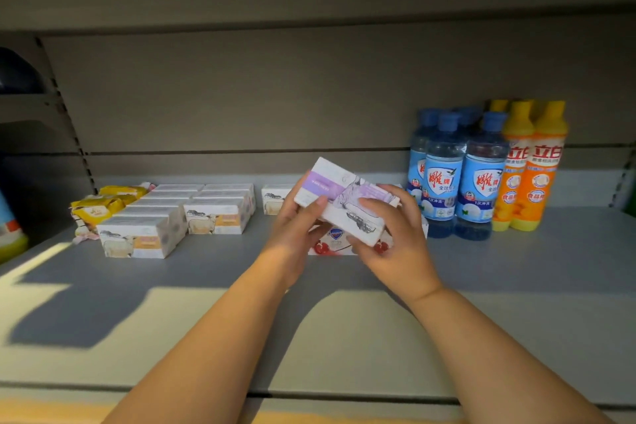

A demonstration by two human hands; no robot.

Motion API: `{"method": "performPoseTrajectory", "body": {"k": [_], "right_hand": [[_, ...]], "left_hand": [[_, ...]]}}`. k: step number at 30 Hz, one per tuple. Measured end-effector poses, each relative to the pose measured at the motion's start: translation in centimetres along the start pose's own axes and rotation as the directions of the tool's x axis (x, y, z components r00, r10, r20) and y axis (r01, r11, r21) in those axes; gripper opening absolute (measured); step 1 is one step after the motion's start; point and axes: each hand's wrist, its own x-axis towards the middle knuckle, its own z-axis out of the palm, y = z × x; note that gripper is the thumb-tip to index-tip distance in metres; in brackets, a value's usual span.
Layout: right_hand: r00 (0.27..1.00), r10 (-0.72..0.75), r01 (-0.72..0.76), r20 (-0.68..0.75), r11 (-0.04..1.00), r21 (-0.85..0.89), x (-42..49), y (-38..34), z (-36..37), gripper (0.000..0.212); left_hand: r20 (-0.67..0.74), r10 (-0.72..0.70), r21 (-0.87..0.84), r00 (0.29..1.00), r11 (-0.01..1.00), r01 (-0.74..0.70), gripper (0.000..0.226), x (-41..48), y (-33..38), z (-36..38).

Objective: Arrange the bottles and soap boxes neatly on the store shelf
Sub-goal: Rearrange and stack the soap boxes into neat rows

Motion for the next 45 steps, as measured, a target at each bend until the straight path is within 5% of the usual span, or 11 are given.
{"method": "performPoseTrajectory", "body": {"k": [5, 11, 15, 21, 23, 26, 30, 33, 37, 41, 45], "right_hand": [[0.997, -0.071, 0.069, -0.032, 0.996, -0.047, 0.4, -0.2, -0.2, 0.068], [0.935, 0.293, -0.348, 0.200, 0.867, 0.357, -0.1, -1.5, -0.6, 0.064], [0.692, 0.557, -0.719, 0.460, 0.471, 0.511, 0.5, -1.7, -0.5, 0.032], [0.304, 0.735, -0.953, 0.606, 0.240, 0.187, 1.6, -1.7, 0.2, 0.068], [0.371, 0.719, -0.928, 0.588, 0.265, 0.262, 1.5, -1.8, 0.3, 0.057], [0.620, 0.607, -0.785, 0.497, 0.492, 0.378, 0.7, -1.5, 0.4, 0.040], [0.714, 0.534, -0.679, 0.452, 0.684, 0.265, -0.1, -1.3, 0.1, 0.110], [0.775, 0.434, -0.564, 0.459, 0.802, 0.195, -0.4, -1.3, 0.0, 0.112], [0.839, 0.451, -0.534, 0.305, 0.789, 0.304, -0.3, -1.4, 0.7, 0.063], [0.576, 0.718, -0.742, 0.391, 0.257, 0.620, 1.2, -1.4, 0.0, 0.035], [0.279, 0.772, -0.936, 0.572, 0.085, 0.342, 1.2, -1.2, -0.3, 0.077]], "left_hand": [[0.092, 0.146, 0.062, 0.985, 0.986, -0.152, 0.039, -0.7, 1.0, -0.3], [0.129, 0.280, 0.287, 0.951, 0.908, -0.306, 0.052, -1.3, 1.0, -0.3], [0.151, 0.281, 0.405, 0.948, 0.857, -0.318, 0.056, -1.5, 0.9, -0.5], [-0.115, 0.189, 0.265, 0.975, 0.952, -0.153, 0.031, -1.0, 0.0, 0.4], [-0.217, 0.010, 0.077, 0.976, 0.997, 0.007, 0.027, -0.6, -0.1, 0.5], [-0.162, -0.277, -0.214, 0.947, 0.947, 0.241, 0.023, -0.2, 0.1, 0.3], [-0.179, -0.500, -0.232, 0.847, 0.858, 0.458, 0.038, 0.1, -0.3, -0.1], [-0.272, -0.431, -0.077, 0.860, 0.901, 0.427, 0.046, 0.3, -1.0, 0.1], [-0.340, -0.132, 0.207, 0.931, 0.955, 0.211, 0.042, 0.3, -1.0, 0.5], [0.024, 0.182, 0.684, 0.983, 0.714, -0.149, 0.061, -1.0, -1.0, 0.7], [0.114, 0.276, 0.562, 0.954, 0.774, -0.291, 0.040, -1.9, -0.6, 1.4]]}}
